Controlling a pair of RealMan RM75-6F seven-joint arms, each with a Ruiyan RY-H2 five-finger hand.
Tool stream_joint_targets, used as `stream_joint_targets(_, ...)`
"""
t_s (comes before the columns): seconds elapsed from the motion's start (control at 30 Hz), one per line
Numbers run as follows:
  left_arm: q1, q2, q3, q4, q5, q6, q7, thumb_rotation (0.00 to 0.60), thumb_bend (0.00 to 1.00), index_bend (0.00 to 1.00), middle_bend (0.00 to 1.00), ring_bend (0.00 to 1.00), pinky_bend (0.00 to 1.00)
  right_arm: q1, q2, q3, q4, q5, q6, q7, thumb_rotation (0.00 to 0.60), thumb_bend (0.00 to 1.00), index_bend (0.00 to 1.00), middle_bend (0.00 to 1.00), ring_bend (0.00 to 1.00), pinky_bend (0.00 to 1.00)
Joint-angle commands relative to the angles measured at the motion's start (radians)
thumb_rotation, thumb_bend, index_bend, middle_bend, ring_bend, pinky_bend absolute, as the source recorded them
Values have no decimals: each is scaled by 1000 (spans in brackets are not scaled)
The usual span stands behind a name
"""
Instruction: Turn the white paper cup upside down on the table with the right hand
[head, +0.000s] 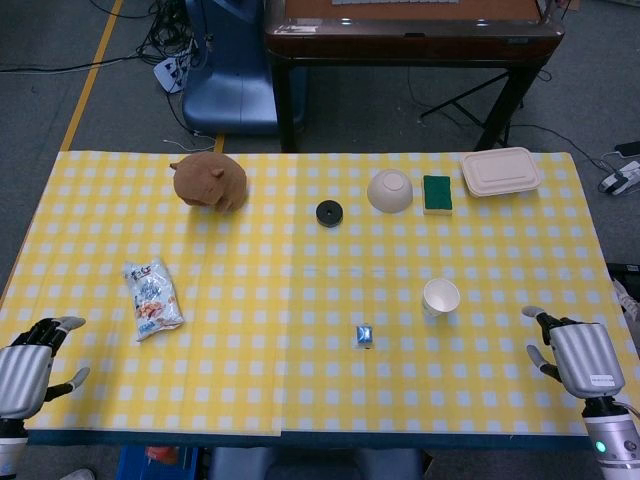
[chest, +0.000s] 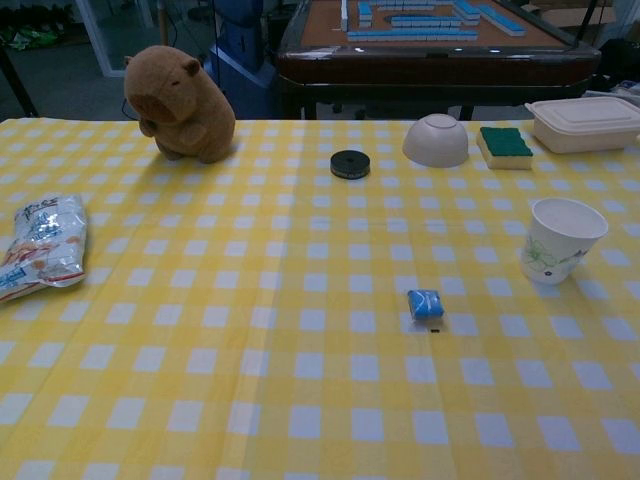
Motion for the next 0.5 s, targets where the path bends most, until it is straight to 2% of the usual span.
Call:
stream_joint_targets(0.03,2,5,1,-4,6,5,-7,600,188,326,293,237,394,36,44,14,-77,8,-53,-92,600,14,209,924,945,991)
stream_joint_targets(0.07,3,7,2,-5,10,8,-10,600,188,326,293,237,396,51,61,23,-108,19,-73,-122,600,1,197,971,983,1000)
stream_joint_targets(0.13,4,10,2,-7,14,12,-18,600,188,326,293,237,398,74,83,41,-152,47,-103,-166,600,0,182,999,1000,1000)
stream_joint_targets(0.3,5,13,5,-4,24,12,-28,600,188,326,293,237,398,150,113,92,-231,165,-207,-268,600,0,156,1000,1000,1000)
stream_joint_targets(0.5,5,17,3,-6,22,14,-36,600,189,326,293,237,398,243,103,133,-256,305,-314,-358,600,0,150,1000,1000,1000)
